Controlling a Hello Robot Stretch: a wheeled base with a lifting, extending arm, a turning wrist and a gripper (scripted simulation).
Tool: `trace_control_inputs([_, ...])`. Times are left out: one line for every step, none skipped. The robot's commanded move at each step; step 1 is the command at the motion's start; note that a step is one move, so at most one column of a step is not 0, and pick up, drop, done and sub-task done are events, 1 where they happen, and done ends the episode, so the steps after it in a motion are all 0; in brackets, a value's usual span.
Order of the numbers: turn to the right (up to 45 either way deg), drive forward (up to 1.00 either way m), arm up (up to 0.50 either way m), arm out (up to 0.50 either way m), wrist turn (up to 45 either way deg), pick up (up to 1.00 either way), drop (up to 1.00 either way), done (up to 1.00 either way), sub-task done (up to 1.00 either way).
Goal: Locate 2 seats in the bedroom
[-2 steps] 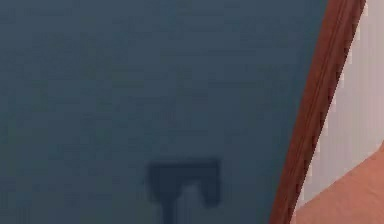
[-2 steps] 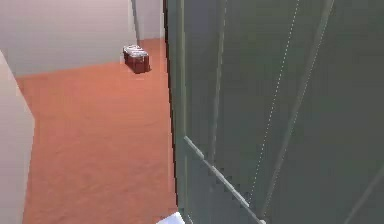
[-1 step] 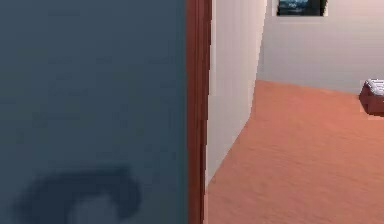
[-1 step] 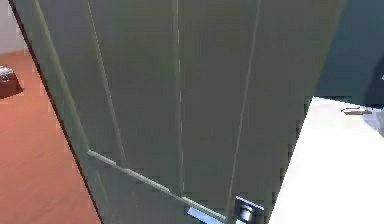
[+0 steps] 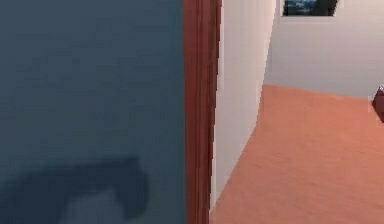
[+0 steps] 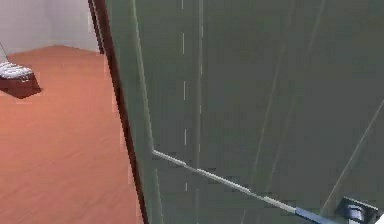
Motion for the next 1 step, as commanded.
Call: trace_control_inputs([45.0, 0.00, 0.00, 0.00, 0.0, 0.00, 0.00, 0.00, 0.00])
